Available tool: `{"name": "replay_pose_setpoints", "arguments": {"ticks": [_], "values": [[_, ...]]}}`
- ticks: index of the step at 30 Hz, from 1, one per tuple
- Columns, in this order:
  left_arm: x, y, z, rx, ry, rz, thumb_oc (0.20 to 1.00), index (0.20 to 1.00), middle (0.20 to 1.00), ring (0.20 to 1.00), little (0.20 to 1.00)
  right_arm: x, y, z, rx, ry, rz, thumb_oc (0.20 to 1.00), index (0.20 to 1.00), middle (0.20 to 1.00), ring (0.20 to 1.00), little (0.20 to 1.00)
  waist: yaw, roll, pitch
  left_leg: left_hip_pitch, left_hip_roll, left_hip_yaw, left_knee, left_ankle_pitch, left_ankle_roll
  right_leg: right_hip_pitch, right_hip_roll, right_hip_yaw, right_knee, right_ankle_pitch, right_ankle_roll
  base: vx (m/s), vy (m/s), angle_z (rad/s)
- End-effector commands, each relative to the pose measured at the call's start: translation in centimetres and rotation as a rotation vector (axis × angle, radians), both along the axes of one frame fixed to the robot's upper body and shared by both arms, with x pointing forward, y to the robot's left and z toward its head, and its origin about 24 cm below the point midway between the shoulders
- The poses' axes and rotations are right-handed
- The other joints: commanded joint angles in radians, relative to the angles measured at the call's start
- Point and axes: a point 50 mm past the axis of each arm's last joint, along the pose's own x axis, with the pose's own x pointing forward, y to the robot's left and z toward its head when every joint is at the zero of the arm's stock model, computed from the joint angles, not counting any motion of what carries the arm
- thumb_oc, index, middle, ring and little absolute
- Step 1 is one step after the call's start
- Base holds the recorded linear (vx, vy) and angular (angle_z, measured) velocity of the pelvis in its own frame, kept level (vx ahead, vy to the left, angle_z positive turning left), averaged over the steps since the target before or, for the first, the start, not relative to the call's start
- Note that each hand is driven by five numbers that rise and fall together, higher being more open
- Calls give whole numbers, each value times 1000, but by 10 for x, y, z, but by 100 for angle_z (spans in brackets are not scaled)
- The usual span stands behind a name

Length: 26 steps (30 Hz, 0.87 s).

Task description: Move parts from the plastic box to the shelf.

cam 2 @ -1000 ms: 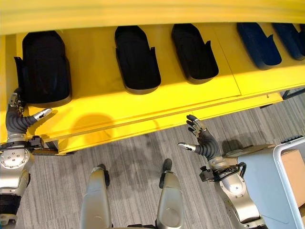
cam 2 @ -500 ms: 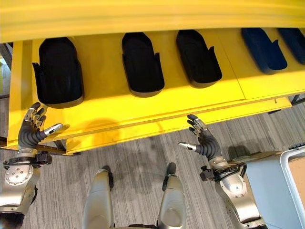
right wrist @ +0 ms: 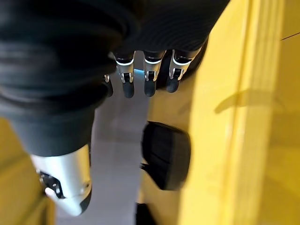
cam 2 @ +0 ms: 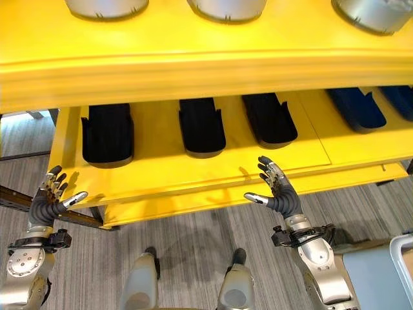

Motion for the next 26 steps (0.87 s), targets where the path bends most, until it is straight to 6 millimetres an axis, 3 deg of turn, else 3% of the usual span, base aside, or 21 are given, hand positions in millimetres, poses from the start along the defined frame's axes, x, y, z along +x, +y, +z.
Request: {"name": "replay_pose_setpoints", "arguments": {"ticks": [1,6,12,17,26], "values": [[1,-21,9,-82,-81,-119,1000,1000,1000,1000,1000,3,-9,11,-27,-72,-36,1000,1000,1000,1000,1000,3,23,-63,109,-31,47,-317,204,60,6,13,7,25,-14,-5,153,-46,6],[-2,-50,-17,-259,-6,-191,1000,1000,1000,1000,1000,2,-3,-4,-12,-12,-36,1000,1000,1000,1000,1000,3,23,-153,196,-16,75,-435,244,51,85,41,0,-101,17,6,122,-42,-1],[0,-69,-33,-334,49,-236,1000,1000,1000,1000,1000,4,6,-17,-14,44,-5,1000,1000,1000,1000,1000,0,21,-211,238,-13,97,-499,267,43,112,53,3,-159,38,13,41,-27,-8],[1,-77,-46,-362,101,-242,1000,1000,1000,1000,1000,5,11,-28,-5,96,19,1000,1000,1000,1000,1000,-7,20,-238,254,-12,111,-506,266,42,118,52,15,-171,45,18,-6,-13,-7],[-1,-79,-53,-389,118,-225,1000,1000,1000,1000,1000,5,21,-36,18,132,61,1000,1000,1000,1000,1000,-7,16,-255,286,-14,130,-508,256,46,131,50,43,-185,54,22,-12,-2,-9]]}}
